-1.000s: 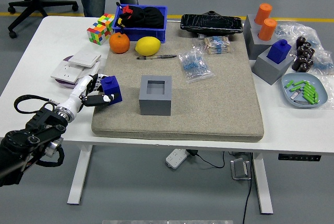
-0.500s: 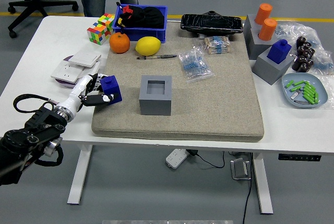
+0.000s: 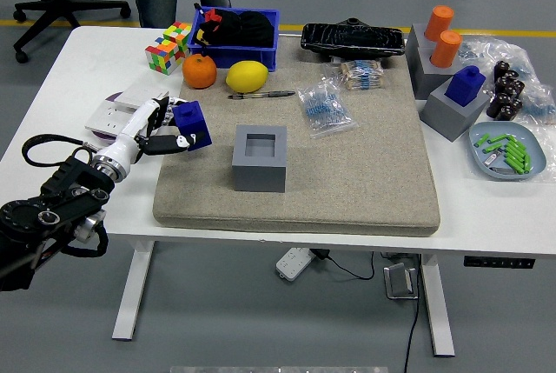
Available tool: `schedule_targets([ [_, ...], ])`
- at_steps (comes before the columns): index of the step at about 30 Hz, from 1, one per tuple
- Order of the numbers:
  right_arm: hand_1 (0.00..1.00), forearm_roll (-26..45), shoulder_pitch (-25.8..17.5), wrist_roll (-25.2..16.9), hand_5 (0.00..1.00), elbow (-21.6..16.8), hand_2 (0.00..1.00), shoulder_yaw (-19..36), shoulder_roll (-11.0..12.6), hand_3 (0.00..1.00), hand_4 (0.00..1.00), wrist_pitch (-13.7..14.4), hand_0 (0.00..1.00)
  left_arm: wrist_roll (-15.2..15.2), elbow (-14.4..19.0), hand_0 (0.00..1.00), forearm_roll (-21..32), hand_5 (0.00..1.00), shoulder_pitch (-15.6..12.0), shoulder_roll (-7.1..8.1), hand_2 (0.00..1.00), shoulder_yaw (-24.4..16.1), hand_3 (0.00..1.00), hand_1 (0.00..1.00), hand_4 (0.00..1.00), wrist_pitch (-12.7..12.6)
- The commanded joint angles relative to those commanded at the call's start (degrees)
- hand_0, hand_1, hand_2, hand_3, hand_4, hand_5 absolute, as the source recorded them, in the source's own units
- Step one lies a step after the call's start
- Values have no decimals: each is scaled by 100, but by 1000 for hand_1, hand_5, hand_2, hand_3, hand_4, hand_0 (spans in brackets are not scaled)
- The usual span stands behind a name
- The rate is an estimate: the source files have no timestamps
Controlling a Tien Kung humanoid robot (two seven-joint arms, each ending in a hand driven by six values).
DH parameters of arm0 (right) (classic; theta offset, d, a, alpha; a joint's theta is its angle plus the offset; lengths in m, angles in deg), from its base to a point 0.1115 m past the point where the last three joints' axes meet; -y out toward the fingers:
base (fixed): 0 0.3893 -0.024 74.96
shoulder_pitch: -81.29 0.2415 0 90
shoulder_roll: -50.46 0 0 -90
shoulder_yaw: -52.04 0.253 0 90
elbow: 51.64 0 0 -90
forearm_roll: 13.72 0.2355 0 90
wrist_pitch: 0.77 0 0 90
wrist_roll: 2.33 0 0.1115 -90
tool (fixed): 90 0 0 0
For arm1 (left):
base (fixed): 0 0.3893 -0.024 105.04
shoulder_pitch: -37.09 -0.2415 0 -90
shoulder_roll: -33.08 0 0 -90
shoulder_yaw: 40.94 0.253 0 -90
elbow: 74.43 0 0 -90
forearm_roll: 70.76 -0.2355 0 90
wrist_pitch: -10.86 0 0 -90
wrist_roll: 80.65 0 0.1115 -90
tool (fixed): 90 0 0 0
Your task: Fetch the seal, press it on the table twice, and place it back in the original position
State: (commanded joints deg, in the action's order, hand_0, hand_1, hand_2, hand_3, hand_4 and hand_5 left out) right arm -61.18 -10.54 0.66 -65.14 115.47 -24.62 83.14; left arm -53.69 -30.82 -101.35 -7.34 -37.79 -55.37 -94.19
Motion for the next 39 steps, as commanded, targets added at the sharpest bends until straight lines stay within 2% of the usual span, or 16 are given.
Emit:
schedule_targets([
  [5,684,-1,-16,-1,513,-1,652,11,-6,617,718,-2,734,-39,454,641,-263,2,165,24,471,-201,592,532,672,11],
  [10,684,-6,-19,-2,513,-1,652,20,1,617,718,1,735,-117,722,639,-457,2,329,-44,470,-43,591,531,674,57],
  [19,684,1,-1,3,513,-2,652,33,18,617,718,-1,732,-386,577,639,-719,2,603,-258,471,487,591,531,676,263],
  [39,684,-1,19,0,513,-3,652,46,33,617,717,1,734,-556,555,636,-705,2,858,-231,471,874,590,528,684,432],
])
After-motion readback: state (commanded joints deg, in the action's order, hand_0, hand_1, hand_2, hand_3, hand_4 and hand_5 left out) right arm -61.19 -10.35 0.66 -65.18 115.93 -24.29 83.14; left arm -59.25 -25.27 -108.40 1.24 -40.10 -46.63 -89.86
